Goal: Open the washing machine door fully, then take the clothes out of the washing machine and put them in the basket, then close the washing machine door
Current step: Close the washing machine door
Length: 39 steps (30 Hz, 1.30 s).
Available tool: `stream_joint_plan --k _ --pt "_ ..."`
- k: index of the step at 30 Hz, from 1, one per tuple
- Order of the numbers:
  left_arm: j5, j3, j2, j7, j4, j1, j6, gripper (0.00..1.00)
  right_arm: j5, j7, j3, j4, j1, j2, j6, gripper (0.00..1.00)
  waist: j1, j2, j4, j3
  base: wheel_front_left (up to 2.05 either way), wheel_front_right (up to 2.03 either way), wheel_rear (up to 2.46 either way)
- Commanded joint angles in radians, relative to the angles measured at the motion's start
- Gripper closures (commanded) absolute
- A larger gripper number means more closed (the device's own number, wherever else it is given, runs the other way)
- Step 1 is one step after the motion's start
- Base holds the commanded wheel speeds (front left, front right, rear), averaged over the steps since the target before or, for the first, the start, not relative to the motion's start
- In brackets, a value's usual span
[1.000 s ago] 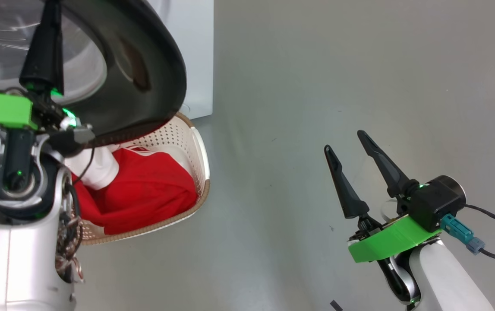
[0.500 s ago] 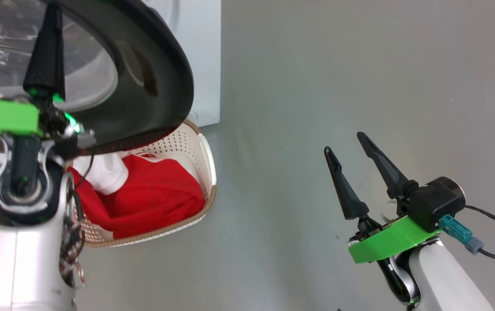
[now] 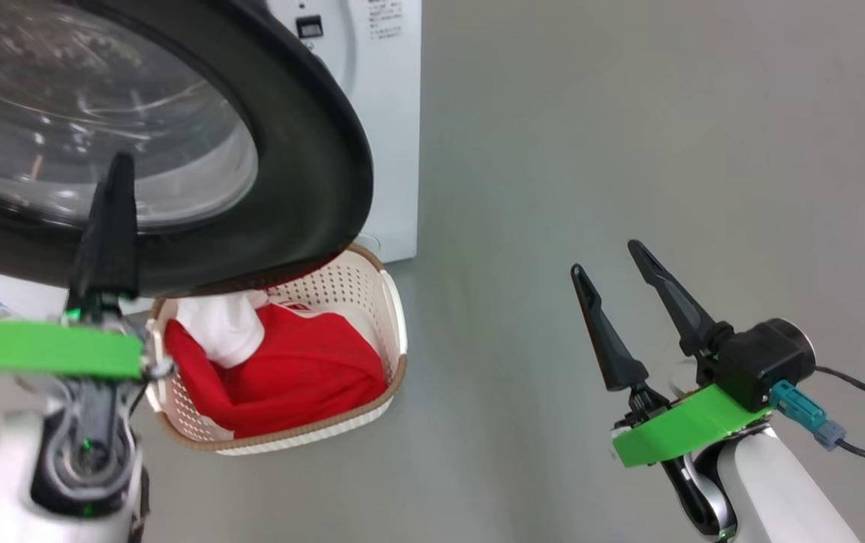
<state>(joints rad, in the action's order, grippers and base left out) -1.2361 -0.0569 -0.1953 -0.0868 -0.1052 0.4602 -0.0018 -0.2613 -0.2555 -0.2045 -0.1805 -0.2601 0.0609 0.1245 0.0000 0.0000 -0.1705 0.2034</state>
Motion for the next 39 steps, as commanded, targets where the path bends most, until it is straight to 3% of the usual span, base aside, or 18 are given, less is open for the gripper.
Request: stream_joint_plan --k 1,5,10,19,39 --pt "0.053 0.015 -0.044 -0.030 0.033 -0.017 -0.012 0.00 -0.008 -0.006 -0.012 0.024 0.013 -0.002 0.006 0.00 0.0000 0.0000 0.017 -0.027 0.00 0.00 0.00" --pt "0.213 -0.023 -0.079 -0.120 0.043 -0.084 -0.016 0.00 -0.003 -0.006 0.005 0.022 0.031 -0.003 0.006 0.00 0.0000 0.0000 0.031 -0.057 0.00 0.00 0.00" --pt "0.403 -0.052 -0.115 -0.163 0.072 -0.168 0.011 0.00 0.007 -0.006 0.035 0.023 0.054 -0.005 0.006 0.00 0.0000 0.0000 0.041 -0.088 0.00 0.00 0.00" --pt "0.718 -0.011 -0.102 -0.175 0.150 -0.316 0.027 0.00 0.016 -0.006 0.069 0.039 0.099 -0.008 0.006 0.00 0.0000 0.0000 0.062 -0.138 0.00 0.00 0.00" --pt "0.958 0.145 0.046 -0.175 0.181 -0.551 -0.070 0.00 0.016 -0.006 0.095 0.058 0.196 -0.010 0.006 0.00 0.0000 0.0000 0.068 -0.223 0.00 0.00 0.00"
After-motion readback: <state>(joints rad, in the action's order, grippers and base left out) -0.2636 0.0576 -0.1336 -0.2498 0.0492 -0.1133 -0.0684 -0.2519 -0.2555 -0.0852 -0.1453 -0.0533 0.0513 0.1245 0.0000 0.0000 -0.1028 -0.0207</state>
